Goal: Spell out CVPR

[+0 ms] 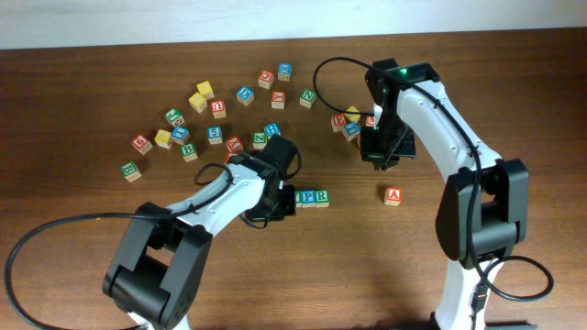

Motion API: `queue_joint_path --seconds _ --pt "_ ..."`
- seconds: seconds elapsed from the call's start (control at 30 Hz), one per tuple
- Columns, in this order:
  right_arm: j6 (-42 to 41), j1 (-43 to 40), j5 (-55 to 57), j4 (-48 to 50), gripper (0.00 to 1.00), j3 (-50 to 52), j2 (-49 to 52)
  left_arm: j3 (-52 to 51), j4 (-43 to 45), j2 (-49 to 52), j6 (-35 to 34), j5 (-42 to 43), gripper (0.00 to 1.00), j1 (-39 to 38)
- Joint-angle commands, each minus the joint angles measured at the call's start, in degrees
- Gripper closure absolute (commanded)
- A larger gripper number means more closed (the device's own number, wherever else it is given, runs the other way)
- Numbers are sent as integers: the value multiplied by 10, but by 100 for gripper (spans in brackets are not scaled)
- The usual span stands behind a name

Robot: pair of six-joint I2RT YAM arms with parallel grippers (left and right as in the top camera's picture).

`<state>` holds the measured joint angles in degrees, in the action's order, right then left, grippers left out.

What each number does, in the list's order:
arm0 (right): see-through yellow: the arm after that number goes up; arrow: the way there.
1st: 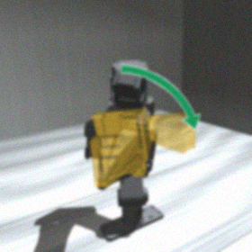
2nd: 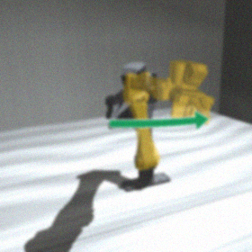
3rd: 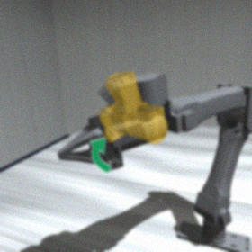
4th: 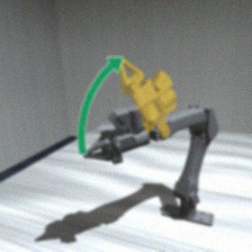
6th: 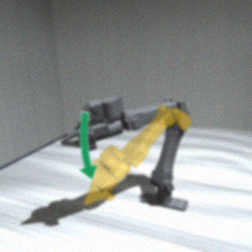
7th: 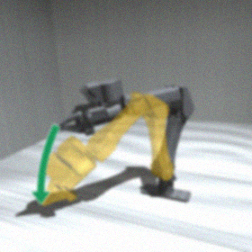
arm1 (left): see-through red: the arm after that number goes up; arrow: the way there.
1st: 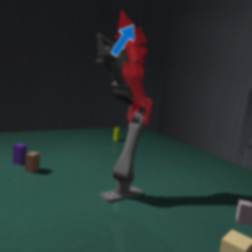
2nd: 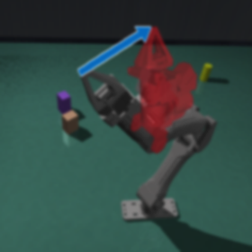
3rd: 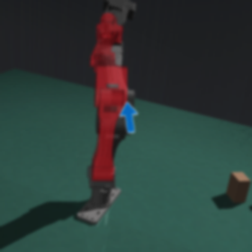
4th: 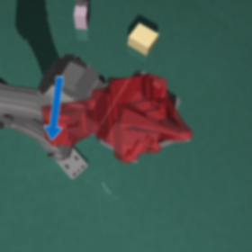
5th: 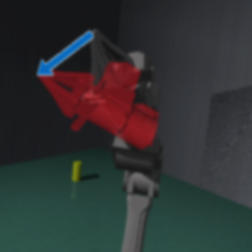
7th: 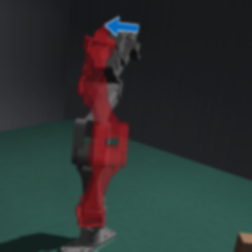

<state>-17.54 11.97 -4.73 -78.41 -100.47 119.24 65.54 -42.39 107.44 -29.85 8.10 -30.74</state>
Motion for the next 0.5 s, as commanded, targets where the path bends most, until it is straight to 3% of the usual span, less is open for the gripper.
queue_joint_path --seconds 0.0,0.23,0.47 --pt "5 0 -4 -2 96 2 1 -1 -3 5 -1 -1 100 0" --pt "7 2 -39 1 96 44 1 57 -113 -39 31 7 100 10" --pt "9 30 -98 103 96 146 1 58 -126 -71 51 12 100 137"
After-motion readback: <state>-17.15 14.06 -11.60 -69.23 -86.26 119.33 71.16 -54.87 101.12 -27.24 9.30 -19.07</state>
